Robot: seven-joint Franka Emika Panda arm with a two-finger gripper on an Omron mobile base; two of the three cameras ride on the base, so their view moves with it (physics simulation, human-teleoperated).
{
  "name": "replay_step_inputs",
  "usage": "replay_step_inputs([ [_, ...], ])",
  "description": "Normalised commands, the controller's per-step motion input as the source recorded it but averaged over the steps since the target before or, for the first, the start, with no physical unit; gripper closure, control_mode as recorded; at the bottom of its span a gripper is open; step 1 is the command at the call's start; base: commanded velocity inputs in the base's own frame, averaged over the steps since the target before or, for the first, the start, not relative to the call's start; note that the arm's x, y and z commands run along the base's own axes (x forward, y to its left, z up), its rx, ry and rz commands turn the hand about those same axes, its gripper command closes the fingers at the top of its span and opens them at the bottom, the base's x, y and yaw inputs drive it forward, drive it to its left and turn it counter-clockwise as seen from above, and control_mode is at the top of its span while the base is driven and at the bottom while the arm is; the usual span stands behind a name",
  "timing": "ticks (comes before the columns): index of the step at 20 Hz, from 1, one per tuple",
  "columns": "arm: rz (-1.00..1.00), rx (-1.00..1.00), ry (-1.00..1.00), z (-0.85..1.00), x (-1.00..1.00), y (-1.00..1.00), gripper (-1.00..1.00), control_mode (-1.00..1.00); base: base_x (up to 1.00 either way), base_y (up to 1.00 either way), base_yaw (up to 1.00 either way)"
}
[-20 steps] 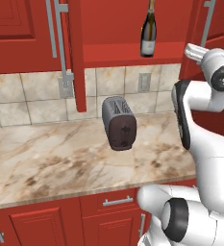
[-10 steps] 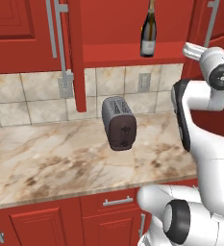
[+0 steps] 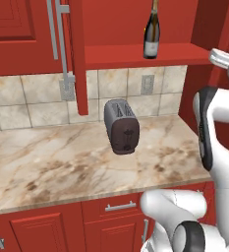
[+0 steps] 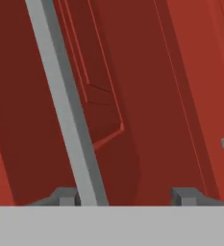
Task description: Open the cabinet directly in front. Then move the wine and the cup to the dining counter with the candle on it.
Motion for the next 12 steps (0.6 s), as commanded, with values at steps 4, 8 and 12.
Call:
replay_step_inputs([
  [4,0.03,-0.09,0.02,-0.11,-0.79,0.95,-1.0,-1.0,0.0,0.0,0.0],
  [8,0.08,-0.13,0.01,-0.1,-0.73,1.0,-1.0,-1.0,0.0,0.0,0.0],
  [12,0.04,-0.12,0.0,0.0,-0.78,1.0,-1.0,-1.0,0.0,0.0,0.0],
])
